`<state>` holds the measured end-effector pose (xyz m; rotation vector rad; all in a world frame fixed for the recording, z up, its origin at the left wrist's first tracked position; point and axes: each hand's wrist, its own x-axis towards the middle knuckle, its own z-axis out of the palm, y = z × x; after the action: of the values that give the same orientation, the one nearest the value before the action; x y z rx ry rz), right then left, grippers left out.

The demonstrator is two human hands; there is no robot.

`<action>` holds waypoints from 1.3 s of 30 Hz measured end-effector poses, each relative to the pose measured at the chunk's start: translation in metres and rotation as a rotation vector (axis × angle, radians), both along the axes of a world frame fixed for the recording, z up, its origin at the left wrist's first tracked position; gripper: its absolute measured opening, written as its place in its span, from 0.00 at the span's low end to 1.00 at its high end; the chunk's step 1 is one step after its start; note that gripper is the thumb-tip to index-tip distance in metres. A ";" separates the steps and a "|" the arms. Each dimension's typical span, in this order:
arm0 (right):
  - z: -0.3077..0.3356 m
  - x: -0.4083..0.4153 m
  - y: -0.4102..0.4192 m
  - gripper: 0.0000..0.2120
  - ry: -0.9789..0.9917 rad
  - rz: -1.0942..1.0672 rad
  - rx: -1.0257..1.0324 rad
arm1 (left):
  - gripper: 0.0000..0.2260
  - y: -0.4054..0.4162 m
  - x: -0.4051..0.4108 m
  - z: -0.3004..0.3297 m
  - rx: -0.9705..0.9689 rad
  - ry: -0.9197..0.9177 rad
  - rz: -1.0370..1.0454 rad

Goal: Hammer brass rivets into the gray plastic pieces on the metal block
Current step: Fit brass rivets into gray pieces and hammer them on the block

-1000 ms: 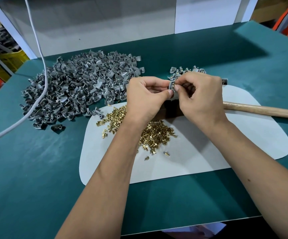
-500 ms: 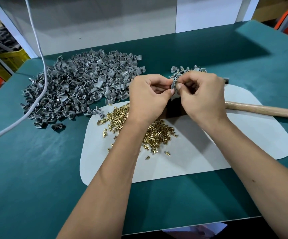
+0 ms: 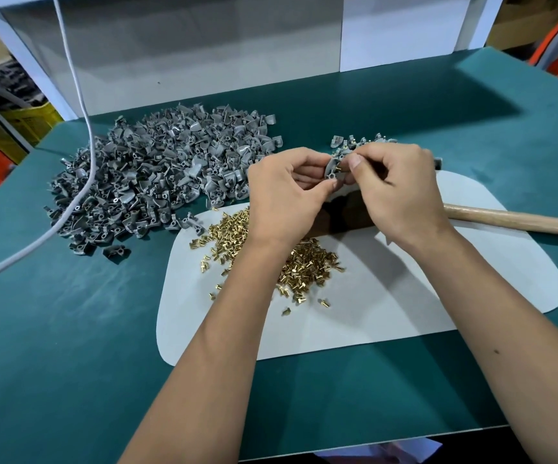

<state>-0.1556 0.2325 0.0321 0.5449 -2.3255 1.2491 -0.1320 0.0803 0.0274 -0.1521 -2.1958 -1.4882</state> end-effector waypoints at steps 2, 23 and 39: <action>0.002 -0.001 0.004 0.12 0.000 -0.001 0.014 | 0.15 -0.001 0.000 -0.002 -0.011 -0.032 0.028; 0.005 -0.022 0.085 0.08 -0.439 -0.074 0.743 | 0.05 -0.024 -0.007 -0.008 -0.114 -0.217 -0.011; 0.050 -0.001 0.018 0.19 -0.158 0.038 0.453 | 0.04 -0.019 -0.006 -0.006 -0.013 -0.311 -0.045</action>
<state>-0.1568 0.2504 0.0825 0.6569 -2.7618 0.7993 -0.1380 0.0613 0.0210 0.0285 -2.4586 -1.6128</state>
